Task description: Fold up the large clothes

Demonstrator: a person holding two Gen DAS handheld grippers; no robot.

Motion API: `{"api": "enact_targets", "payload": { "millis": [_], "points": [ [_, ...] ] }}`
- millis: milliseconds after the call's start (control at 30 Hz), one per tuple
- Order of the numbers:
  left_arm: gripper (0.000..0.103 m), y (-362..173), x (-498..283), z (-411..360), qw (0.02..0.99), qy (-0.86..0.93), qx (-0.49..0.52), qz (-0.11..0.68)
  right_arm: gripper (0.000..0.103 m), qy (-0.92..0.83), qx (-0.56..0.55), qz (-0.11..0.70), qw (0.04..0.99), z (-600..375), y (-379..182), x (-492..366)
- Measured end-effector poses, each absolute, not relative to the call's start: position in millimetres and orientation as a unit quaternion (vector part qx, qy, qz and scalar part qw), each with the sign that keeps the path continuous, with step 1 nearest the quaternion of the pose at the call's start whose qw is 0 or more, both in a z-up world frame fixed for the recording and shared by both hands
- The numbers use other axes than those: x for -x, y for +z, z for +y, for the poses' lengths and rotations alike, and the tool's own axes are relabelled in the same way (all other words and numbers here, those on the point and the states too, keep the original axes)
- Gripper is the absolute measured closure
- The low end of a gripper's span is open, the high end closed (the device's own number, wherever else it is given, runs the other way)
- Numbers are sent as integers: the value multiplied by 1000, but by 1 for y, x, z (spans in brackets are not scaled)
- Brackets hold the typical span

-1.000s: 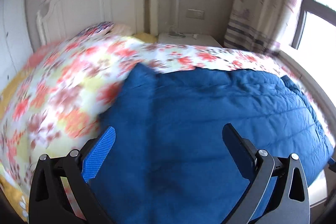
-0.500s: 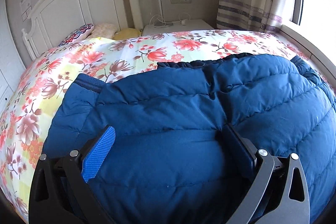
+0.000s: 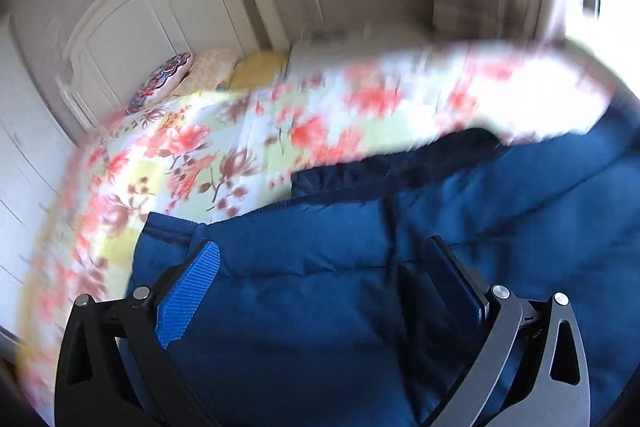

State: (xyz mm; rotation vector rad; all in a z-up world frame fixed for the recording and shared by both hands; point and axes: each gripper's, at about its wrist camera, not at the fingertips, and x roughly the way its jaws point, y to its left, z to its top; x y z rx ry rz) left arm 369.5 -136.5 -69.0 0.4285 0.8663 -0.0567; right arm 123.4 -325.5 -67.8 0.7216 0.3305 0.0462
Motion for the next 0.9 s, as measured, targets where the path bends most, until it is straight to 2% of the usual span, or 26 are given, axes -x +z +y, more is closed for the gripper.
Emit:
{"api": "enact_targets", "payload": {
  "millis": [33,133,167,300,367,433,467,533,667,767,900],
  "points": [
    [4,-83,-378,-138,873,-32,-208,441,74,27,-343,152,927,-320,-61,-120],
    [6,-75,-374,-117,883,-56,-150,442,74,41,-312,134,940,-308,-44,-112],
    [10,-63,-359,-107,895,-65,-136,420,74,42,-301,133,943,-307,-39,-113],
    [10,-34,-273,-67,930,-94,-106,338,74,49,-257,129,957,-289,-17,-109],
    [10,-45,-237,-64,925,-124,-125,337,74,56,-229,124,964,-274,-5,-112],
    [9,-82,-205,-75,905,-149,-188,353,74,69,-208,115,969,-258,6,-112],
    [10,-91,-192,-69,913,-143,-192,330,74,75,-196,112,971,-247,12,-114],
    [10,-88,-180,-47,909,-186,-158,339,74,92,-170,107,975,-223,25,-118],
    [10,-44,-163,60,930,-209,0,303,74,134,-47,112,984,-136,50,-122],
    [10,-15,-158,158,955,-114,91,260,74,149,71,121,979,-64,54,-125],
    [10,3,-142,231,962,-44,142,231,73,156,237,149,947,45,24,-132]
  ]
}}
